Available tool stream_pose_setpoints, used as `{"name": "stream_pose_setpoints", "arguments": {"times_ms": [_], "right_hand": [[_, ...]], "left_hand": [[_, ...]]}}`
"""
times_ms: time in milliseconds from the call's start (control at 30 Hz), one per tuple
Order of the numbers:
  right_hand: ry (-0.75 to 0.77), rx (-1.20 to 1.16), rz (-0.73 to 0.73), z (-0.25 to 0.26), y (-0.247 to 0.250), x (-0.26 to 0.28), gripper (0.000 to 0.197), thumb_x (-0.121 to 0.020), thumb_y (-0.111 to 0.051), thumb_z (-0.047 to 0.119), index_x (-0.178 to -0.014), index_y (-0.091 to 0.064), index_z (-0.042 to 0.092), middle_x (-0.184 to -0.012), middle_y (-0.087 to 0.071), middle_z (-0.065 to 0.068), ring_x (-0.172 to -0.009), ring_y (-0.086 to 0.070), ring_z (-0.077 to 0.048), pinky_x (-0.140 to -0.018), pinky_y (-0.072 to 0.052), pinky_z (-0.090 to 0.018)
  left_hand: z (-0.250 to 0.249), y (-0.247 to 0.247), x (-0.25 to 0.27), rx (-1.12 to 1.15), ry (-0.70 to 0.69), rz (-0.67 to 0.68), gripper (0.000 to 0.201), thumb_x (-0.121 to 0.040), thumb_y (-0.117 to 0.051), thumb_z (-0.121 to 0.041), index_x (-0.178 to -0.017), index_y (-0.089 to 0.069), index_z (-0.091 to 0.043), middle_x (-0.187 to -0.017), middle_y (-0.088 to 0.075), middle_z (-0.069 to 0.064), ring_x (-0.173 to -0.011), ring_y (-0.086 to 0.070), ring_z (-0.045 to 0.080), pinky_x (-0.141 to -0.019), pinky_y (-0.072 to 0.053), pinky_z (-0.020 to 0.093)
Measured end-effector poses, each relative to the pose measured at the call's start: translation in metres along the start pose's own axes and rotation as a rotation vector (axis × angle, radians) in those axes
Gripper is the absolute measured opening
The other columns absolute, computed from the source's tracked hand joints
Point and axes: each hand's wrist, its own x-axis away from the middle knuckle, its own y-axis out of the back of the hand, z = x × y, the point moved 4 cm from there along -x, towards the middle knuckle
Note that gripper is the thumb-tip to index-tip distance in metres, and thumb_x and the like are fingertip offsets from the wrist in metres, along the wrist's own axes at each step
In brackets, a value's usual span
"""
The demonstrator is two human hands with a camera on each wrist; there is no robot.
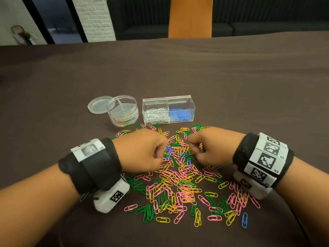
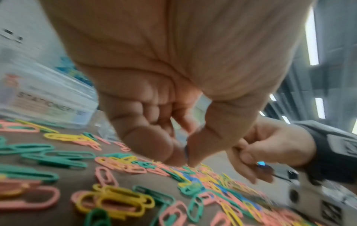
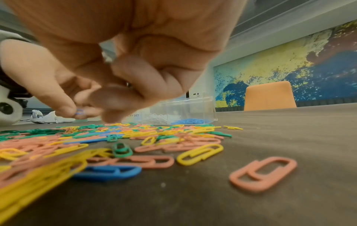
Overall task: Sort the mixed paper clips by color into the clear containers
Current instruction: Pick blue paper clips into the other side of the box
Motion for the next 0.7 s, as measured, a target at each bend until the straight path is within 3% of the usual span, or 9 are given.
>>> {"name": "stream_pose_setpoints", "arguments": {"times_ms": [67,167,267,333,400,467,533,600,700], "right_hand": [[0.025,-0.034,-0.08,0.001,0.005,0.001,0.016,-0.084,-0.054,0.014,-0.076,-0.043,0.023,-0.072,-0.055,0.004,-0.066,-0.05,-0.014,-0.06,-0.042,-0.031],[0.031,-0.037,-0.012,0.001,0.003,-0.002,0.014,-0.092,-0.043,0.013,-0.086,-0.046,0.024,-0.075,-0.053,0.005,-0.07,-0.048,-0.016,-0.066,-0.041,-0.033],[0.053,0.014,0.06,0.003,-0.003,-0.004,0.006,-0.095,-0.052,0.028,-0.095,-0.058,0.029,-0.076,-0.056,0.01,-0.073,-0.052,-0.01,-0.067,-0.044,-0.029],[0.059,0.063,0.105,0.004,-0.007,-0.006,0.011,-0.091,-0.061,0.036,-0.102,-0.063,0.036,-0.082,-0.06,0.014,-0.076,-0.055,-0.007,-0.071,-0.047,-0.026],[0.074,0.095,0.111,0.004,-0.009,-0.008,0.014,-0.088,-0.064,0.037,-0.101,-0.065,0.04,-0.089,-0.064,0.015,-0.081,-0.058,-0.008,-0.075,-0.049,-0.026],[0.076,0.102,0.106,0.004,-0.009,-0.008,0.01,-0.088,-0.065,0.035,-0.097,-0.066,0.039,-0.089,-0.066,0.013,-0.081,-0.06,-0.008,-0.074,-0.051,-0.027],[0.079,0.097,0.102,0.004,-0.008,-0.008,0.008,-0.088,-0.064,0.033,-0.095,-0.067,0.036,-0.088,-0.066,0.014,-0.077,-0.058,-0.005,-0.073,-0.051,-0.027],[0.092,0.121,0.092,0.005,-0.008,-0.008,0.006,-0.09,-0.061,0.029,-0.093,-0.066,0.031,-0.084,-0.063,0.014,-0.069,-0.052,-0.003,-0.066,-0.046,-0.024],[0.109,0.167,0.07,0.006,-0.009,-0.008,0.004,-0.091,-0.057,0.028,-0.089,-0.06,0.029,-0.074,-0.054,0.015,-0.069,-0.049,-0.007,-0.057,-0.035,-0.018]], "left_hand": [[0.018,0.005,-0.001,0.034,0.16,0.034,0.012,-0.079,-0.067,-0.015,-0.08,-0.058,-0.023,-0.077,-0.065,-0.008,-0.065,-0.056,0.004,-0.066,-0.049,0.027],[0.032,0.004,-0.005,0.294,0.33,0.149,0.019,-0.089,-0.053,-0.007,-0.094,-0.059,-0.025,-0.074,-0.065,-0.002,-0.055,-0.055,0.015,-0.057,-0.048,0.028],[0.031,0.002,-0.013,0.412,0.421,0.172,0.031,-0.094,-0.039,-0.004,-0.078,-0.062,-0.017,-0.059,-0.056,0.001,-0.044,-0.047,0.012,-0.048,-0.04,0.024],[0.026,0.003,-0.023,0.209,0.398,0.16,0.031,-0.096,-0.042,-0.011,-0.071,-0.06,-0.02,-0.061,-0.056,-0.002,-0.052,-0.05,0.01,-0.051,-0.041,0.024],[0.02,0.003,-0.03,-0.045,0.356,0.141,0.026,-0.096,-0.047,-0.026,-0.076,-0.061,-0.017,-0.075,-0.062,0.001,-0.068,-0.055,0.015,-0.063,-0.045,0.027],[0.017,-0.003,-0.037,-0.122,0.322,0.139,0.031,-0.092,-0.054,-0.039,-0.084,-0.064,-0.012,-0.084,-0.067,0.008,-0.075,-0.06,0.021,-0.07,-0.05,0.033],[0.012,-0.009,-0.041,-0.173,0.29,0.133,0.039,-0.085,-0.063,-0.053,-0.083,-0.066,-0.014,-0.08,-0.069,0.004,-0.075,-0.063,0.02,-0.069,-0.052,0.034],[0.012,-0.013,-0.044,-0.206,0.272,0.141,0.039,-0.083,-0.068,-0.053,-0.081,-0.066,-0.015,-0.078,-0.068,0.003,-0.073,-0.062,0.021,-0.068,-0.051,0.032],[0.015,-0.013,-0.043,-0.181,0.254,0.133,0.03,-0.088,-0.067,-0.039,-0.075,-0.063,-0.012,-0.074,-0.066,0.005,-0.065,-0.054,0.02,-0.06,-0.043,0.026]]}}
